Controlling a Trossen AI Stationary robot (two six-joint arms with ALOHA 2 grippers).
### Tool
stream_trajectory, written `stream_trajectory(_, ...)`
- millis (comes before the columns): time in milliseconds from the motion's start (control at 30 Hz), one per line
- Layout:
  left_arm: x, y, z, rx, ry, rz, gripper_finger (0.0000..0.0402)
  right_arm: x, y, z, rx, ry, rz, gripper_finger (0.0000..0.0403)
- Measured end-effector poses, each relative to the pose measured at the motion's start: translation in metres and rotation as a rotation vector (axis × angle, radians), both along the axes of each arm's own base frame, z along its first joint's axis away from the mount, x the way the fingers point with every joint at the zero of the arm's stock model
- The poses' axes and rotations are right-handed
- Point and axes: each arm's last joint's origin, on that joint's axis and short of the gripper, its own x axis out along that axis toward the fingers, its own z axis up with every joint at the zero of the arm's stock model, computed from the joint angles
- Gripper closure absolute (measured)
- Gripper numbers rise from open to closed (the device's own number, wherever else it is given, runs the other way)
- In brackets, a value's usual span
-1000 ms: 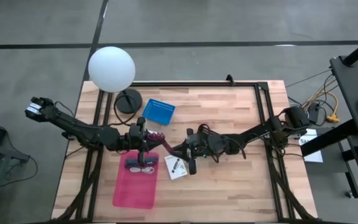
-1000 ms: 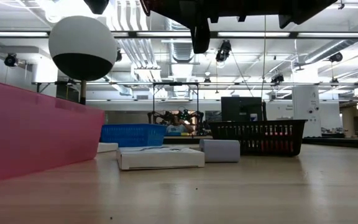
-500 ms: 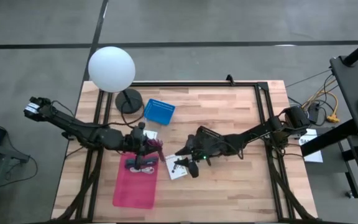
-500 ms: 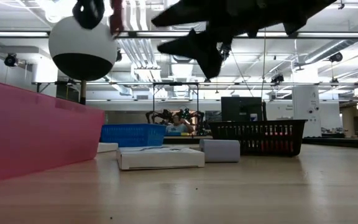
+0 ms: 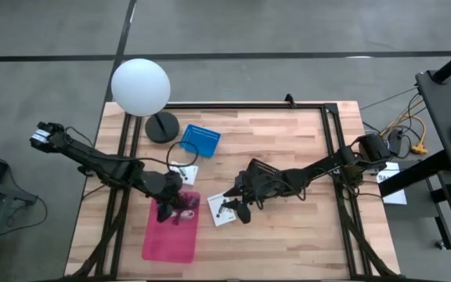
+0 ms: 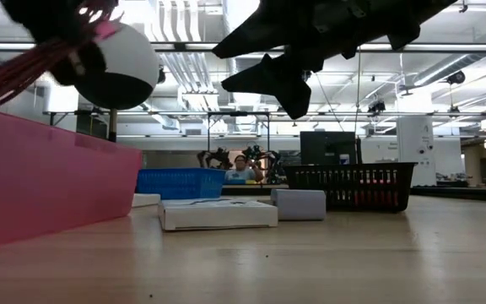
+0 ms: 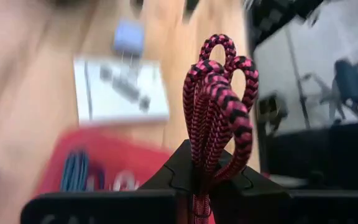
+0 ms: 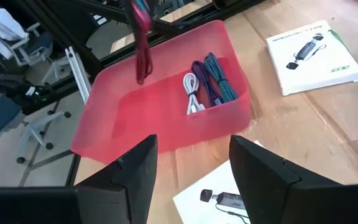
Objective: Pick and place items into bin
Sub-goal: Put the pink charger cable into the pink bin
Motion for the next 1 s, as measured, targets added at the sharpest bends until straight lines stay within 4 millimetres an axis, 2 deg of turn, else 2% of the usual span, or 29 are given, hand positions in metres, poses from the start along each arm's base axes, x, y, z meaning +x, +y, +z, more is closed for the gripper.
stream_trajectory(200, -0.005, -0.001, -0.019, -0.006, 0.212, -0.025, 0.0389, 0.0, 0.0, 0.0, -0.004, 0.002, 0.001, 0.0218)
stream_trajectory(633, 0.013, -0.011, -0.064, 0.016, 0.479, -0.093, 0.0389, -0.002, -0.001, -0.005, -0.016, 0.05, -0.002, 0.0223)
stream_trajectory(800, 0.017, -0.014, -0.075, 0.029, 0.518, -0.154, 0.0389, -0.002, -0.001, -0.005, -0.015, 0.05, -0.002, 0.0221)
stream_trajectory(1000, 0.018, -0.014, -0.077, 0.047, 0.511, -0.173, 0.0375, -0.002, -0.001, -0.005, -0.015, 0.052, -0.002, 0.0221)
